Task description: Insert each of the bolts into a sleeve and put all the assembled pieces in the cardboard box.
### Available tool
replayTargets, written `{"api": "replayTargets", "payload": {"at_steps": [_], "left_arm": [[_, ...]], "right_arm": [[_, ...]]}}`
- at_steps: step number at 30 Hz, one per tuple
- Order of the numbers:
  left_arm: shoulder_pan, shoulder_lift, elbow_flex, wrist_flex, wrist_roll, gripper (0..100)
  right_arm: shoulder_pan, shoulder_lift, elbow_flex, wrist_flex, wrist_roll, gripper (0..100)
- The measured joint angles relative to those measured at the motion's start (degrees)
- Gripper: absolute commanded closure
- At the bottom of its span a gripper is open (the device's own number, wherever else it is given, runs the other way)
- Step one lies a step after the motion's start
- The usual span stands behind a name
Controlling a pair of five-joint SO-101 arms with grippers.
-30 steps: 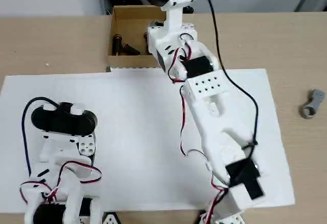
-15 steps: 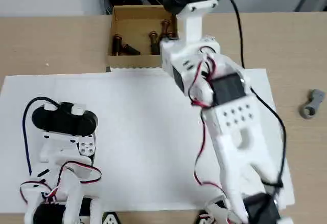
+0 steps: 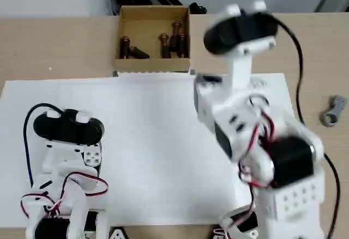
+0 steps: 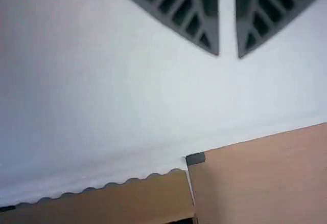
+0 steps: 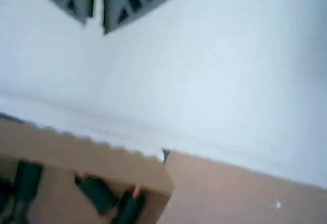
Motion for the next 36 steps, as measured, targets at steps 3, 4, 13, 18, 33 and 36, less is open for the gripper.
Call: {"api": "replayTargets", "payload": {"at_steps": [3,4,13,18,33,36], "left_arm": [[0.0,0.0,0.0,0.0,0.0,99],[0.0,0.0,0.0,0.0,0.0,99],[0.0,-0.1,4.7,-2.1,-3.3,99],[0.0,-0.1,5.6,-2.1,-5.0,99],[0.0,0.3,22.2,-11.4,-5.2,99],[0.0,0.3,25.6,-13.7,-5.2,99]], "right_arm": [[2.1,-6.1,9.4,0.4,0.0,99.5],[2.9,-8.2,12.7,0.0,0.0,99.5],[5.7,-35.5,40.8,-8.2,0.8,99.5],[5.7,-50.2,52.7,-9.9,4.2,99.5],[5.8,-63.0,68.5,-9.9,9.5,99.5],[5.9,-63.0,73.3,-9.9,9.5,99.5]]}}
